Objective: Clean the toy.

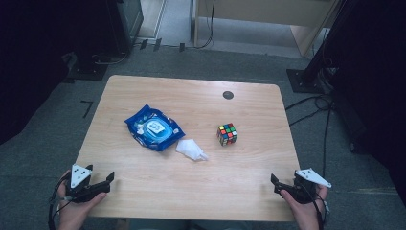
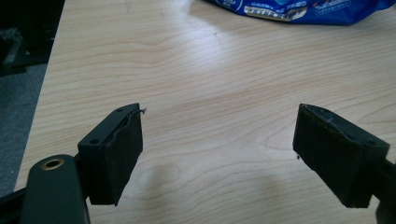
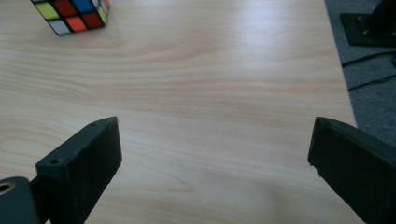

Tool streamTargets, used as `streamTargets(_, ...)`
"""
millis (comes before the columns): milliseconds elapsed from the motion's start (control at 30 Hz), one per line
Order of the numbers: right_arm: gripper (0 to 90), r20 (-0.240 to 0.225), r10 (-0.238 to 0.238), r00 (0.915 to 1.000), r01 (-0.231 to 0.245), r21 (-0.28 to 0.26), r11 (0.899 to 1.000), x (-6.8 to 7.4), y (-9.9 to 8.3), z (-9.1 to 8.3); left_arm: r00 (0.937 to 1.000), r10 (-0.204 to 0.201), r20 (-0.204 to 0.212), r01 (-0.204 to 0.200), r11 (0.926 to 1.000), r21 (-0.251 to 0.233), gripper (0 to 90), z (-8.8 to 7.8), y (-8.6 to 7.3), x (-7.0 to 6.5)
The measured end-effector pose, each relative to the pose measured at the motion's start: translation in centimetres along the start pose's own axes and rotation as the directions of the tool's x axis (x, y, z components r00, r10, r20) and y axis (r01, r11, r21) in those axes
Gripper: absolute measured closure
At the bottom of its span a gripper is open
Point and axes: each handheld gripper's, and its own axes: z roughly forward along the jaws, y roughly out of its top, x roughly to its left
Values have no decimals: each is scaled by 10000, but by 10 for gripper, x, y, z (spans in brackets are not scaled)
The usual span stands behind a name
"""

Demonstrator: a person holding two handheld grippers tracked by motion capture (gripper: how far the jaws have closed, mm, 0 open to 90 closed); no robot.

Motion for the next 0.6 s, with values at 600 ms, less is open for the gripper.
streamTargets(600,15,502,-614,9969,551,1189,9914,2,-14,16,9985,547,13,-545,9923,1114,169,10,0,-9)
